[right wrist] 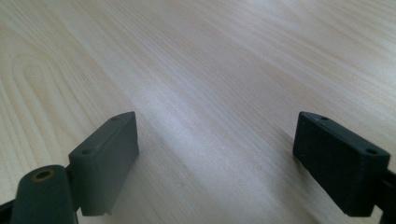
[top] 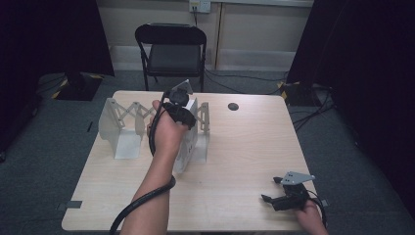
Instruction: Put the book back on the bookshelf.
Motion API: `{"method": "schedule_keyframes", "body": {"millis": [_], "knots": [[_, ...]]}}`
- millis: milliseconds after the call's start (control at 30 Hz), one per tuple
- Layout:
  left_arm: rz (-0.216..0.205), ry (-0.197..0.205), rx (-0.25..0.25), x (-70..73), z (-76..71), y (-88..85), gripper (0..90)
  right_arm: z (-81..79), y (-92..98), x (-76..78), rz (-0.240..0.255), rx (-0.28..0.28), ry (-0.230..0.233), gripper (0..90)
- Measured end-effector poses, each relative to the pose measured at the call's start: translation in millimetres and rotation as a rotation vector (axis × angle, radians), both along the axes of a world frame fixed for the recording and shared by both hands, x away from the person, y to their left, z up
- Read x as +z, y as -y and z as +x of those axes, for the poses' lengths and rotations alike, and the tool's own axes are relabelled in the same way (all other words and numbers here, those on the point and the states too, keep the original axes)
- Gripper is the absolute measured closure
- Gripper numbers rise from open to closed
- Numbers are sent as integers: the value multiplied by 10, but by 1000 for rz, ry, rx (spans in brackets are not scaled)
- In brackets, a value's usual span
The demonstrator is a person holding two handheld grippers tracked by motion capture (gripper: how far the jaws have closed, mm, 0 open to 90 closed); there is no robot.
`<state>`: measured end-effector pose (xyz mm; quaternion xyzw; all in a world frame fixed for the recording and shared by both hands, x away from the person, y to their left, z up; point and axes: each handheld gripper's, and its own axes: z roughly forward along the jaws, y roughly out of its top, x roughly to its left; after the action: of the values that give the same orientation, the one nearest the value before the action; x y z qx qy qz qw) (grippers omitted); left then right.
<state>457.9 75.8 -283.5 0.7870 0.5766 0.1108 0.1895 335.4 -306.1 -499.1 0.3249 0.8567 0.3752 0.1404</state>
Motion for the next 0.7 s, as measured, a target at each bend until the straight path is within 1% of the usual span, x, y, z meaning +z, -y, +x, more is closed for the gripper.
{"method": "schedule_keyframes", "body": {"millis": [67,100,167,267,333,500,567,700], "knots": [[-8,0,2,1,10,8,537,0,0,0,0,0,0,138],[-13,0,13,-3,20,19,537,0,0,0,0,0,0,138],[-12,1,12,-4,25,23,537,0,0,0,0,0,1,138],[-11,-1,25,-21,46,35,537,-1,0,1,0,0,-1,138],[-2,-10,30,-35,63,58,537,-1,-1,1,1,-1,-1,138],[1,-16,38,-49,87,83,537,-2,-1,1,1,-2,-3,137],[-3,-13,52,-42,98,97,536,-2,-1,1,1,-2,-3,138],[-4,-9,62,-34,109,107,536,-2,-1,1,1,-1,-3,138]]}}
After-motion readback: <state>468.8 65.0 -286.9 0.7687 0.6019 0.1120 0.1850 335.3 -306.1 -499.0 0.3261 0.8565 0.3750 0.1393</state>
